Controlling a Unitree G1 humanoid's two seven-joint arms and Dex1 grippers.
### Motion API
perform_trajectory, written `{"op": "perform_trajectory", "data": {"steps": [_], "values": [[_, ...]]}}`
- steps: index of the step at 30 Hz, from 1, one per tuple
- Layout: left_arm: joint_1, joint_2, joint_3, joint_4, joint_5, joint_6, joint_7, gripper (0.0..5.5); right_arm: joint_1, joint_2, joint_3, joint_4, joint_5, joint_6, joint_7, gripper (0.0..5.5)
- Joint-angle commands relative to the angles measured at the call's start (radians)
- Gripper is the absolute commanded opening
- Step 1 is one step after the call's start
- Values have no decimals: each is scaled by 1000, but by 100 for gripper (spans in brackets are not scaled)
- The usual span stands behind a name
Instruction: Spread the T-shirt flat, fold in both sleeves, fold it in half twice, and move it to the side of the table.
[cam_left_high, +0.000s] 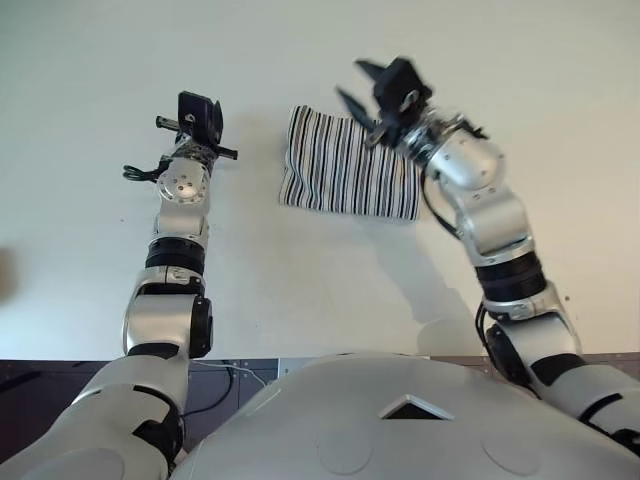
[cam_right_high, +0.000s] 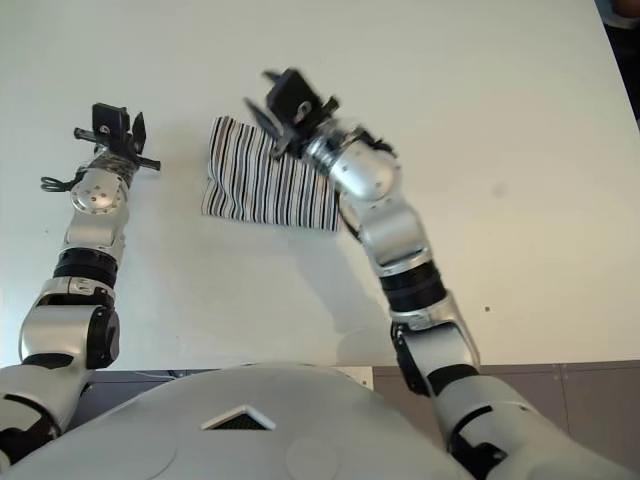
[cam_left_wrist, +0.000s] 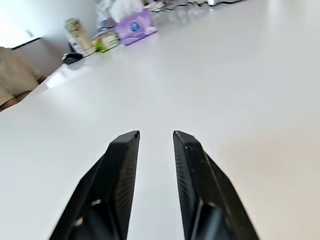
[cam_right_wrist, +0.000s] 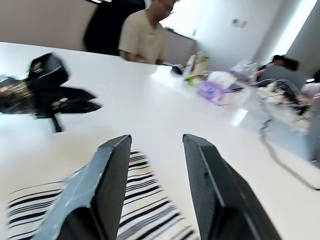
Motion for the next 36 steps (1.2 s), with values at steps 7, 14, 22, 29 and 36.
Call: {"op": "perform_trajectory", "data": {"steps": [7, 14, 22, 29, 36], "values": [[39, -145, 100, -226, -53, 176, 181, 123, -34, 93, -211, 282, 34, 315, -201, 188], [-35, -168, 132, -206, -46, 169, 256, 123, -361, -227, -792, 993, 212, 106, -689, 188], [-53, -192, 132, -204, -43, 149, 262, 123, -474, -316, -740, 1196, 136, -129, -657, 188], [-178, -281, 87, -416, -67, 199, 253, 123, -498, -53, -436, 567, -27, -355, -656, 188], [-164, -436, -92, -594, 19, 216, 235, 170, -377, 198, -258, 400, -140, -277, -701, 228]]}}
